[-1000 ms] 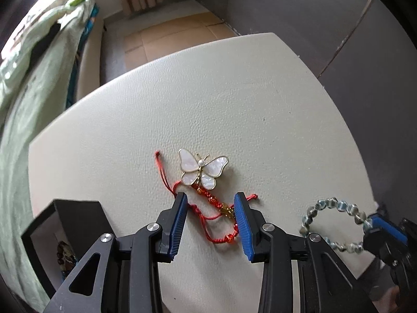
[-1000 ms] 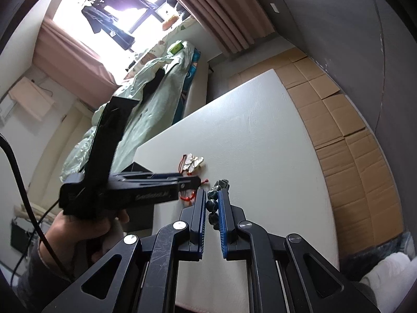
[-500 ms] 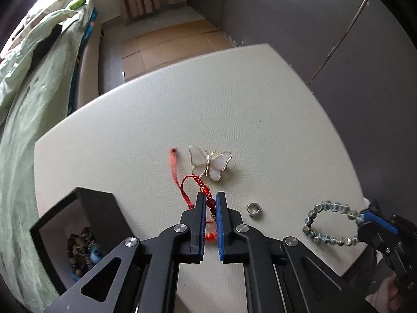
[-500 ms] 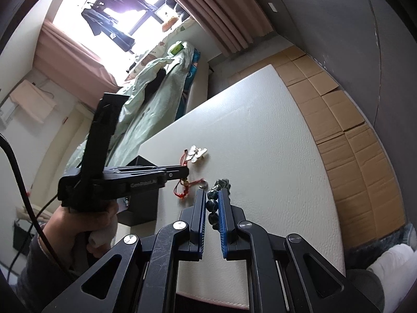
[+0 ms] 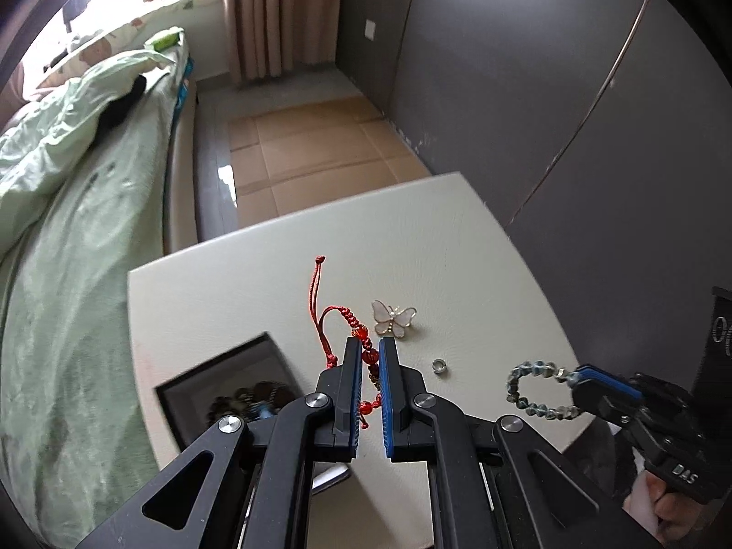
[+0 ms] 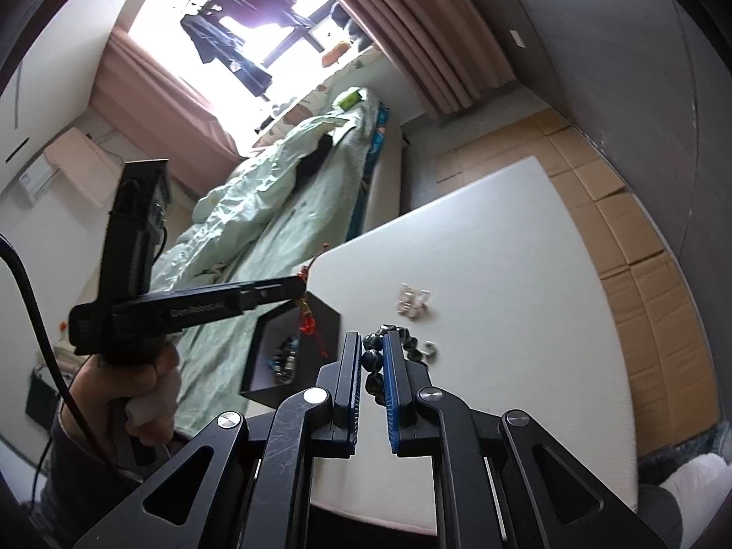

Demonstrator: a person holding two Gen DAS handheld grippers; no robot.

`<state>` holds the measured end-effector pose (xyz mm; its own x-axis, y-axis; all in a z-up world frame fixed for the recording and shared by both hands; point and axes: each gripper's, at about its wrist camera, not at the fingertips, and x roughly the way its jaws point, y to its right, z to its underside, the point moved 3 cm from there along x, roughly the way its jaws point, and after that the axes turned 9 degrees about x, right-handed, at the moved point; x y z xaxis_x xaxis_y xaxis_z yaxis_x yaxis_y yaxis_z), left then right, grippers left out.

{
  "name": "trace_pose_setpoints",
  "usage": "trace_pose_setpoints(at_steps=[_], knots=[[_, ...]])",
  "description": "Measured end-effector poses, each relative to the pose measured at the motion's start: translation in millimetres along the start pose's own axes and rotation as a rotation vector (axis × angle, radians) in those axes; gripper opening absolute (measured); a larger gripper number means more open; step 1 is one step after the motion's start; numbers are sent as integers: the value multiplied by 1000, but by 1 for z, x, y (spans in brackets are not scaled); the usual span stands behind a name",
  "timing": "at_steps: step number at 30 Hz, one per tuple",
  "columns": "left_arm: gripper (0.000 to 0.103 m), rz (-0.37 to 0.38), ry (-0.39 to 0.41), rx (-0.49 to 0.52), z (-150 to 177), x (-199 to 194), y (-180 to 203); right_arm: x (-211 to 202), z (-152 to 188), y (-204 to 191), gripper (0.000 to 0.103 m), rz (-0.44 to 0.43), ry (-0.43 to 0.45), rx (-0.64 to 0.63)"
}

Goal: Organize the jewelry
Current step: 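Carry the red-string bracelet into the box with the left tool while the right tool carries the grey bracelet there, then open both tools over the box to release the bracelets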

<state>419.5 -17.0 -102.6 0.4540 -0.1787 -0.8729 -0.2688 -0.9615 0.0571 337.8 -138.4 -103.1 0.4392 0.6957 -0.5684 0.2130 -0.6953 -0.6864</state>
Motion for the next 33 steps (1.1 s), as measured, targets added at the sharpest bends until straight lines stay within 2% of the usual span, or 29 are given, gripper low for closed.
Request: trace_pose_setpoints(at_steps=[8, 15, 19, 20, 22, 23, 24, 33], knots=[[7, -19, 32, -48, 21, -25, -32, 8, 1, -38, 10, -26, -5, -55], [7, -19, 19, -77, 37, -14, -52, 17, 11, -64, 10, -24, -23, -101], [9, 61, 4, -112, 45, -6, -61, 18, 13, -75, 10, -15, -32, -117], [13, 50, -4, -108, 48, -5, -62, 19, 14, -78, 10, -13, -34, -121], [37, 43, 4, -112, 52, -8, -66, 22, 14, -84, 10, -8, -38, -133], [61, 50, 12, -122, 53, -10, -69, 24, 14, -88, 10, -9, -41, -137], [72, 61, 36, -144, 56, -15, -76, 27, 14, -92, 10, -10, -45, -142], [72, 39, 94, -196, 74, -43, -111, 56, 13, -119, 10, -24, -79, -177]])
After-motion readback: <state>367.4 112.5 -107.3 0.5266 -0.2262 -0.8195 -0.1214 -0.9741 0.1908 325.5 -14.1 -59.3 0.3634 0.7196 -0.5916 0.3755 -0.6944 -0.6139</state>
